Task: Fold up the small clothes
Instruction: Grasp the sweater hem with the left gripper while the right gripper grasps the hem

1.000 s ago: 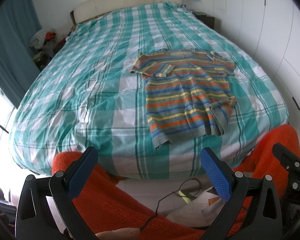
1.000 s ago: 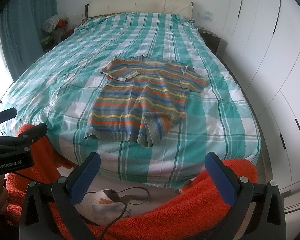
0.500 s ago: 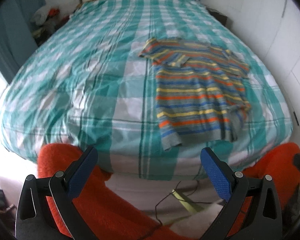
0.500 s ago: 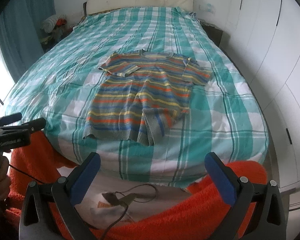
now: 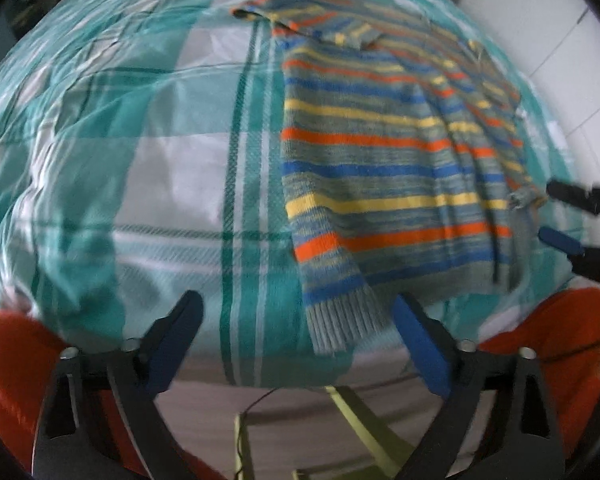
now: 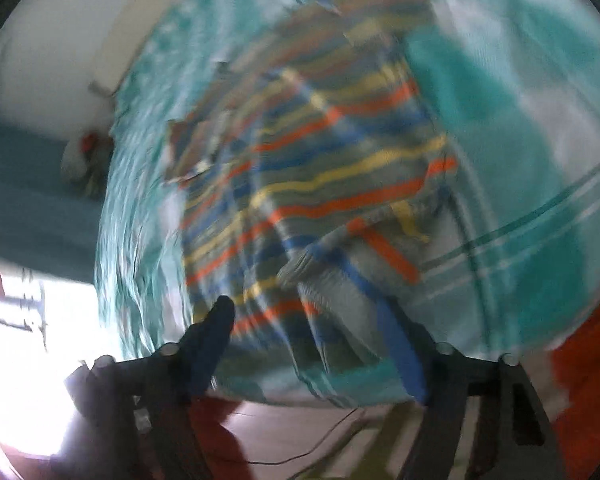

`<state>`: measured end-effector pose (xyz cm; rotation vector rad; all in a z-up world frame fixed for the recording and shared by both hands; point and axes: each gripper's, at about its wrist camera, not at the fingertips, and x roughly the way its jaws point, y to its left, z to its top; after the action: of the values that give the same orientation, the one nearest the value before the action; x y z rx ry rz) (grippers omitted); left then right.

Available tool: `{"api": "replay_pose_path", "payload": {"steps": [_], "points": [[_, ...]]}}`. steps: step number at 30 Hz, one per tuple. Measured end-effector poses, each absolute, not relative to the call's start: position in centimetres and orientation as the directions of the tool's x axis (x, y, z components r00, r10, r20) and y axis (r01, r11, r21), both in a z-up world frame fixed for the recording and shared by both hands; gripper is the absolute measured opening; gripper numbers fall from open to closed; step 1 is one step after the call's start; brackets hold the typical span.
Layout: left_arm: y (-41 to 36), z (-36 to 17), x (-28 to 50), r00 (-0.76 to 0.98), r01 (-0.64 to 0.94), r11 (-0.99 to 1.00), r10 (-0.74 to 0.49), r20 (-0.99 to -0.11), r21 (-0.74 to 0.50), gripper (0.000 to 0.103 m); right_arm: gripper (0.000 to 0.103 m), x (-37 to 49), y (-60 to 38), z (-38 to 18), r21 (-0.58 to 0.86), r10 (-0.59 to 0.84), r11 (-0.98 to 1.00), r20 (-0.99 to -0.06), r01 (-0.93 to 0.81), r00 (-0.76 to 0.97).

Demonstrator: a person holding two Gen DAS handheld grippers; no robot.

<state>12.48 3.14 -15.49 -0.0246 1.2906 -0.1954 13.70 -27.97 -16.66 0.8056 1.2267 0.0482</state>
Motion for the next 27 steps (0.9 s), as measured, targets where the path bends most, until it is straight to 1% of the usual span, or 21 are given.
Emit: {"api": "replay_pose_path", "payload": {"steps": [1,2,3,4,5,6,7,10,14,17,19,22,23,24,25,26,27], "points": [[3.0,-16.0,12.8,0.249,0.132,0.984,-0.153,-0.956,-0.123,0.081,0.069,14.4,-27.9,-17.4,0.587,0.462,0.706,-0.805,0.396,0.371],[2.9,-16.3,13.1,0.237,0.131,0.984,-0.151,-0.96,-0.122,0.074,0.064,15.0,-27.8,-17.9,0.599,0.473,0.694,-0.798,0.4,0.375],[2.8,-16.7,13.4,0.223,0.127,0.984,-0.149,-0.963,-0.123,0.069,0.062,15.6,-27.5,-18.3,0.592,0.465,0.699,-0.802,0.401,0.374],[2.7,-17.0,13.6,0.208,0.124,0.984,-0.152,-0.966,-0.128,0.056,0.055,16.1,-27.4,-18.7,0.582,0.454,0.706,-0.809,0.402,0.373],[2.6,-17.3,13.7,0.193,0.126,0.981,-0.168,-0.967,-0.146,0.032,0.041,16.5,-27.3,-19.1,0.572,0.448,0.713,-0.816,0.405,0.365],[2.5,-17.4,13.8,0.179,0.13,0.977,-0.189,-0.965,-0.167,0.017,0.029,16.8,-27.2,-19.3,0.561,0.443,0.721,-0.825,0.407,0.352],[2.5,-17.5,13.8,0.166,0.132,0.973,-0.212,-0.963,-0.191,0.005,0.002,16.9,-27.3,-19.5,0.539,0.425,0.736,-0.839,0.41,0.342],[3.0,-16.4,13.3,0.185,0.143,0.966,-0.239,-0.953,-0.215,0.004,0.003,15.9,-28.8,-18.2,0.534,0.418,0.757,-0.839,0.377,0.349],[4.7,-13.3,11.9,0.216,0.187,0.953,-0.278,-0.936,-0.239,0.004,0.003,12.4,-32.2,-15.3,0.539,0.431,0.789,-0.828,0.294,0.359],[5.7,-12.5,11.8,0.225,0.199,0.952,-0.273,-0.935,-0.23,0.004,0.003,9.1,-35.5,-13.8,0.454,0.359,0.845,-0.873,0.283,0.33],[5.6,-13.0,12.0,0.217,0.204,0.956,-0.254,-0.943,-0.211,0.004,0.003,7.8,-37.9,-14.5,0.376,0.287,0.873,-0.911,0.31,0.296],[6.3,-15.3,12.5,0.18,0.181,0.967,-0.21,-0.961,-0.178,0.006,0.001,7.3,-40.8,-17.7,0.31,0.235,0.877,-0.944,0.368,0.233],[6.3,-16.1,12.6,0.167,0.17,0.97,-0.2,-0.965,-0.172,0.008,0.001,7.2,-41.4,-18.7,0.276,0.209,0.883,-0.955,0.381,0.209],[6.4,-16.3,12.5,0.162,0.166,0.971,-0.2,-0.966,-0.174,0.01,0.001,7.3,-41.8,-19.5,0.275,0.21,0.88,-0.957,0.388,0.202],[6.4,-16.5,12.4,0.162,0.164,0.971,-0.2,-0.966,-0.173,0.018,0.002,7.3,-42.3,-20.1,0.307,0.24,0.864,-0.948,0.398,0.21],[6.6,-16.5,12.3,0.163,0.163,0.97,-0.208,-0.964,-0.182,0.032,0.003,7.3,-42.6,-20.3,0.335,0.263,0.852,-0.938,0.403,0.225],[6.8,-16.5,12.2,0.165,0.159,0.968,-0.22,-0.962,-0.194,0.042,0.006,7.2,-42.9,-20.3,0.367,0.286,0.837,-0.926,0.405,0.248]]}}
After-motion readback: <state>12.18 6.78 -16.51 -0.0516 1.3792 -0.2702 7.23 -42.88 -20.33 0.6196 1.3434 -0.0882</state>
